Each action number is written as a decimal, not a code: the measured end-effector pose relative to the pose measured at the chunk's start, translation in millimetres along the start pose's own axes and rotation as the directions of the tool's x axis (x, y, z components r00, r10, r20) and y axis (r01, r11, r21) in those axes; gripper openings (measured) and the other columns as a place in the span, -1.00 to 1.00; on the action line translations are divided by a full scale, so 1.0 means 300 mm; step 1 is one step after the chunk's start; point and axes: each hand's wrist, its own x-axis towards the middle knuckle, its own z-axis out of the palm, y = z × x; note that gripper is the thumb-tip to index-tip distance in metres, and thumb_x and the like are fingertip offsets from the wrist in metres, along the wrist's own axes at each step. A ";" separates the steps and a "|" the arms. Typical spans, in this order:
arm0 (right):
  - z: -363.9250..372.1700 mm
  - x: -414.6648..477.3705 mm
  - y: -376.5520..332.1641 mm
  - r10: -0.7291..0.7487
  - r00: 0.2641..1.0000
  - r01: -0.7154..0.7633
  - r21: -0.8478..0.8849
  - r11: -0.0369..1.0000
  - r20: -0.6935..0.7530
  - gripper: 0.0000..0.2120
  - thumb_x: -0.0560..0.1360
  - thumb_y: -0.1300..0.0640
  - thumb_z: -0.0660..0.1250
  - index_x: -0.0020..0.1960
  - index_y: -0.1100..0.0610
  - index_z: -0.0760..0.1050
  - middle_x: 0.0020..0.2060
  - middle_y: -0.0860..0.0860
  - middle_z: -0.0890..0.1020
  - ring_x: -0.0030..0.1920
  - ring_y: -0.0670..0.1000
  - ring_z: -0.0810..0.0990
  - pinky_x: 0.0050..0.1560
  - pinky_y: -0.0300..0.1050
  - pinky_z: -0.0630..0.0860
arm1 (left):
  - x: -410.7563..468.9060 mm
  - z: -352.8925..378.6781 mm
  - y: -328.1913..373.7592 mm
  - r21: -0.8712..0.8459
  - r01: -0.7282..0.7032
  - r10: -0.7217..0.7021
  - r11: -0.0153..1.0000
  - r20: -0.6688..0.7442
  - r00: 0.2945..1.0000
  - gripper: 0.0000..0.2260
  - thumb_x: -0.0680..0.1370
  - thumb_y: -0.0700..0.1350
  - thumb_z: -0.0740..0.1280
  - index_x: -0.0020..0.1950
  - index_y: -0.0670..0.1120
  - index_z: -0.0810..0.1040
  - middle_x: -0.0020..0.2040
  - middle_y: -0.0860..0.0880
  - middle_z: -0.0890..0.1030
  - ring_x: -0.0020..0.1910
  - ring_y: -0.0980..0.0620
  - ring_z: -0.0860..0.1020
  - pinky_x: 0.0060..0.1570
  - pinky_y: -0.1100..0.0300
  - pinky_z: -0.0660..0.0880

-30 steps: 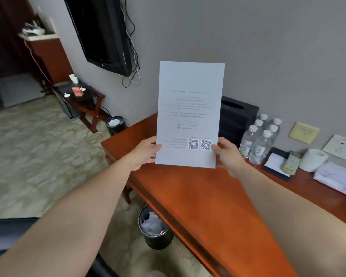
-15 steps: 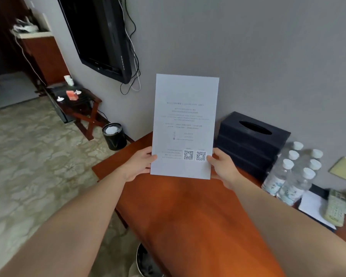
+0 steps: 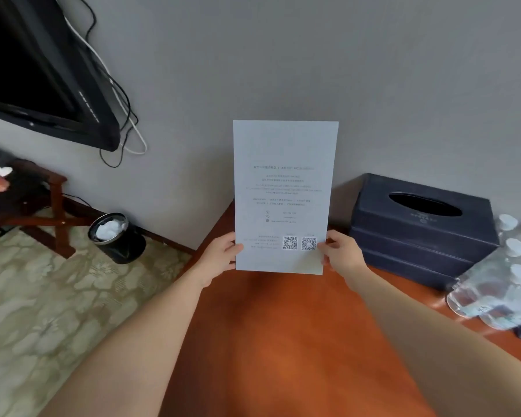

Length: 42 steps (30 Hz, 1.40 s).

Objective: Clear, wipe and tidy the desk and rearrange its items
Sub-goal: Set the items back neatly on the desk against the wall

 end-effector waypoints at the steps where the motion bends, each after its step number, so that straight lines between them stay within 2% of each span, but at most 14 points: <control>1: 0.006 0.032 0.003 0.035 0.999 -0.034 0.023 0.999 -0.019 -0.80 0.56 0.24 0.25 0.06 0.04 0.60 -0.21 0.06 0.63 -0.32 0.00 0.59 -0.19 -0.07 0.57 | 0.050 -0.003 -0.004 0.009 0.006 -0.006 1.000 0.018 1.000 -0.73 0.69 -0.16 0.19 0.35 0.06 0.49 0.17 0.05 0.63 0.08 0.13 0.62 -0.06 0.34 0.55; 5: 0.033 0.132 0.034 0.116 0.989 -0.106 0.111 0.988 -0.087 -0.84 0.59 0.25 0.25 0.02 0.10 0.60 -0.09 0.17 0.66 -0.18 0.13 0.70 0.01 0.03 0.65 | 0.235 0.001 -0.022 0.042 0.005 -0.008 0.999 0.078 0.997 -0.73 0.68 -0.18 0.18 0.34 0.03 0.51 0.17 0.04 0.63 0.14 0.08 0.61 0.09 0.21 0.56; 10: 0.052 0.224 0.065 0.219 0.962 -0.197 0.142 0.970 -0.160 -0.86 0.60 0.21 0.27 -0.03 0.06 0.59 -0.22 0.08 0.67 -0.14 0.13 0.71 0.06 0.09 0.63 | 0.400 0.023 -0.051 0.055 0.009 -0.016 0.998 0.136 0.991 -0.74 0.68 -0.20 0.18 0.31 0.04 0.52 0.17 0.03 0.62 0.13 0.10 0.61 -0.06 0.36 0.54; 14: 0.054 0.280 0.080 0.260 0.943 -0.236 0.135 0.962 -0.208 -0.87 0.61 0.20 0.25 0.00 0.06 0.56 -0.23 0.06 0.67 -0.14 0.08 0.71 0.07 0.03 0.62 | 0.510 0.050 -0.077 0.049 0.010 -0.018 0.999 0.158 0.987 -0.75 0.68 -0.20 0.19 0.26 0.07 0.54 0.19 0.04 0.63 0.17 0.10 0.59 0.13 0.20 0.55; 16: 0.056 0.298 0.084 0.273 0.935 -0.249 0.129 0.960 -0.227 -0.88 0.61 0.17 0.23 0.02 0.05 0.55 -0.22 0.07 0.69 -0.13 0.05 0.70 0.02 -0.03 0.63 | 0.552 0.066 -0.083 0.051 0.012 -0.020 0.999 0.147 0.989 -0.75 0.68 -0.20 0.19 0.25 0.08 0.54 0.18 0.04 0.63 0.17 0.12 0.58 0.19 0.15 0.52; 19: 0.068 0.316 0.086 0.264 0.934 -0.253 0.076 0.965 -0.242 -0.88 0.64 0.09 0.18 0.07 0.03 0.49 -0.21 0.02 0.68 -0.16 0.01 0.66 -0.22 -0.17 0.53 | 0.593 0.087 -0.087 0.056 0.013 -0.021 0.998 0.129 0.991 -0.74 0.68 -0.21 0.19 0.22 0.09 0.54 0.17 0.04 0.63 0.19 0.09 0.57 0.21 0.14 0.50; 21: 0.075 0.331 0.088 0.261 0.936 -0.258 0.041 0.965 -0.237 -0.90 0.64 0.10 0.17 0.11 0.04 0.42 -0.24 -0.05 0.60 -0.19 0.02 0.58 -0.31 -0.20 0.41 | 0.610 0.101 -0.088 0.075 0.014 -0.023 0.997 0.128 0.991 -0.73 0.68 -0.21 0.18 0.22 0.12 0.54 0.18 0.05 0.62 0.20 0.08 0.56 0.21 0.14 0.49; 23: 0.076 0.341 0.090 0.269 0.938 -0.274 0.007 0.962 -0.219 -0.84 0.61 0.15 0.21 0.19 0.10 0.39 -0.25 -0.06 0.50 -0.21 0.03 0.50 -0.33 -0.18 0.35 | 0.624 0.111 -0.092 0.119 0.004 -0.019 0.993 0.126 0.992 -0.72 0.67 -0.19 0.19 0.24 0.16 0.53 0.20 0.07 0.62 0.22 0.08 0.55 0.25 0.10 0.47; 24: 0.077 0.342 0.090 0.272 0.940 -0.280 -0.014 0.960 -0.204 -0.78 0.61 0.14 0.23 0.24 0.12 0.38 -0.22 -0.04 0.49 -0.19 0.04 0.49 -0.30 -0.16 0.35 | 0.630 0.112 -0.093 0.146 0.001 -0.020 0.989 0.127 0.992 -0.72 0.67 -0.17 0.19 0.26 0.16 0.53 0.21 0.09 0.61 0.24 0.07 0.53 0.29 0.05 0.46; 26: 0.076 0.336 0.089 0.277 0.944 -0.290 -0.053 0.955 -0.176 -0.67 0.60 0.09 0.26 0.33 0.13 0.37 -0.02 0.01 0.55 -0.03 0.11 0.53 -0.14 -0.12 0.39 | 0.639 0.112 -0.096 0.203 0.010 -0.036 0.979 0.123 0.992 -0.72 0.67 -0.14 0.19 0.30 0.15 0.52 0.26 0.09 0.59 0.28 0.06 0.50 0.35 -0.02 0.43; 29: 0.078 0.328 0.092 0.293 0.944 -0.306 -0.076 0.949 -0.153 -0.62 0.59 0.05 0.27 0.38 0.11 0.36 0.23 0.06 0.54 0.18 0.16 0.52 -0.01 -0.12 0.37 | 0.628 0.112 -0.088 0.301 0.007 -0.045 0.954 0.120 0.992 -0.69 0.68 -0.11 0.17 0.40 0.10 0.48 0.31 0.10 0.53 0.28 0.08 0.44 0.33 0.08 0.37; 34: 0.080 0.312 0.063 0.323 0.938 -0.335 -0.090 0.938 -0.125 -0.46 0.59 0.05 0.29 0.50 0.11 0.21 0.32 0.08 0.49 0.25 0.16 0.49 0.00 -0.13 0.35 | 0.592 0.112 -0.060 0.376 0.010 -0.063 0.926 0.128 0.990 -0.70 0.69 -0.06 0.17 0.42 0.02 0.39 0.28 -0.03 0.52 0.30 -0.05 0.47 0.18 0.13 0.36; 38: 0.083 0.281 0.048 0.346 0.933 -0.357 -0.140 0.923 -0.095 -0.41 0.57 0.07 0.30 0.53 0.13 0.16 0.31 0.10 0.49 0.19 0.15 0.52 -0.04 -0.13 0.39 | 0.539 0.100 -0.031 0.386 0.040 -0.090 0.922 0.113 0.990 -0.60 0.66 -0.04 0.24 0.48 -0.04 0.30 0.40 -0.04 0.45 0.36 -0.02 0.43 0.20 0.19 0.32; 42: 0.075 0.223 0.011 0.342 0.938 -0.348 -0.177 0.921 -0.064 -0.37 0.57 0.10 0.30 0.56 0.12 0.13 0.39 0.09 0.42 0.23 0.11 0.51 0.04 -0.13 0.41 | 0.473 0.078 -0.003 0.423 0.082 -0.156 0.903 0.144 0.977 -0.54 0.64 0.00 0.28 0.51 -0.05 0.27 0.39 -0.06 0.45 0.30 -0.01 0.45 0.31 0.10 0.36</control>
